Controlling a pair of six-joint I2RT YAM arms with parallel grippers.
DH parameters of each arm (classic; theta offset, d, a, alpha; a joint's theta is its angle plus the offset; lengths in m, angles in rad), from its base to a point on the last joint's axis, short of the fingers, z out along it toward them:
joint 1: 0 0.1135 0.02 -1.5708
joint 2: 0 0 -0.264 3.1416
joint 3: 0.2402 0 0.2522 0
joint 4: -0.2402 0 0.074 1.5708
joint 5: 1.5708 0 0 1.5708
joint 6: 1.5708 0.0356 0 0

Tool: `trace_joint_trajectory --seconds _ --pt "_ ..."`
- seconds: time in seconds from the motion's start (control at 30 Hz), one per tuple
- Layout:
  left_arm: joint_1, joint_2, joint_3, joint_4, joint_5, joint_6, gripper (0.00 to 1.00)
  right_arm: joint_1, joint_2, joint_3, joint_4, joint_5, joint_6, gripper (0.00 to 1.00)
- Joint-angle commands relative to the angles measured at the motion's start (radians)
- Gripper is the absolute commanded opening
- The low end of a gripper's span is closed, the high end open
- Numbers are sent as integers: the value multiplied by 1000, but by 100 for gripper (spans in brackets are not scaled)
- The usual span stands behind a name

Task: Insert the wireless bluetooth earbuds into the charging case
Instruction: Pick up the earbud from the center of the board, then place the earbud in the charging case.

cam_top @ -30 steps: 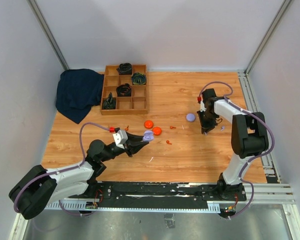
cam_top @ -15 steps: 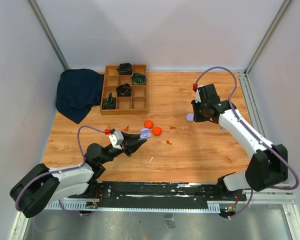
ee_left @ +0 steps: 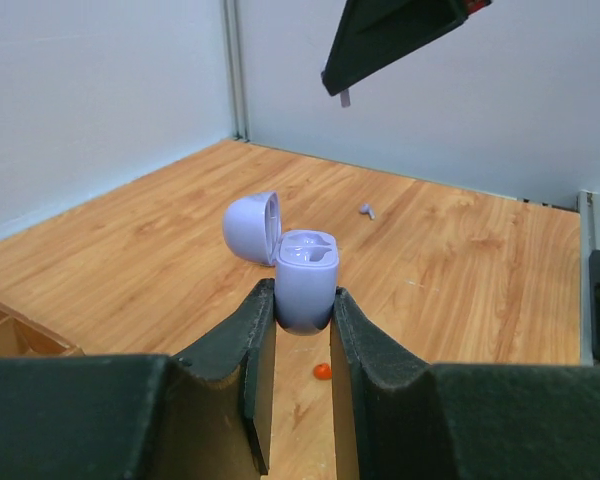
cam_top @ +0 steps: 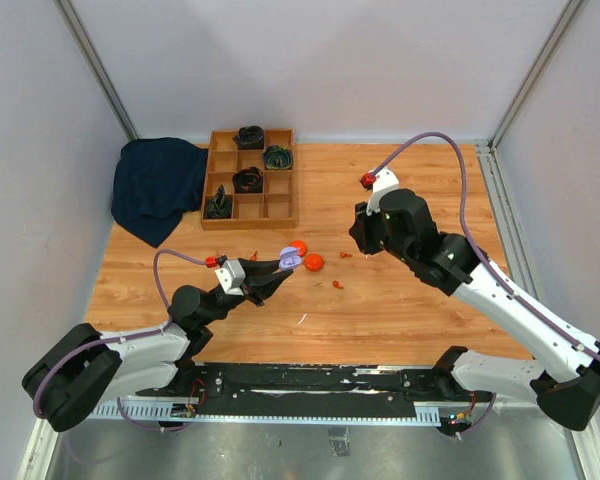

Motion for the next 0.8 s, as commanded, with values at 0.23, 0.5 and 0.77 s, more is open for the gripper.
trace_joint_trajectory --seconds 0.23,0.5,0.77 --pt "6 70 40 204 3 46 0 288 -62 -23 275 109 62 19" --pt "6 106 45 277 16 6 0 390 -42 -89 465 96 66 20" --pt "6 111 48 284 20 -18 0 425 14 -96 508 78 72 20"
